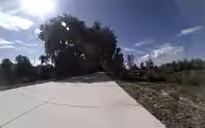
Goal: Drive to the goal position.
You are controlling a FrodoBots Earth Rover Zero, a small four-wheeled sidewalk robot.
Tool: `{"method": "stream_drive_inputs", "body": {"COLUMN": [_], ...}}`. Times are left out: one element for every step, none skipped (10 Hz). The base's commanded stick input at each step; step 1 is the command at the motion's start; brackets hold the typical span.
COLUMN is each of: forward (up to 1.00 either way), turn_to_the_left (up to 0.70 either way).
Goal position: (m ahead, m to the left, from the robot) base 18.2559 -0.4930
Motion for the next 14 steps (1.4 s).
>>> {"method": "stream_drive_inputs", "body": {"forward": [0.85, 0.85, 0.85, 0.85, 0.85, 0.85, 0.85, 0.85, 0.85, 0.85, 0.85, 0.85, 0.85, 0.85], "turn_to_the_left": [0.00, 0.00, 0.00, 0.00, 0.00, 0.00, 0.00, 0.00, 0.00, 0.00, 0.00, 0.00, 0.00, 0.00]}}
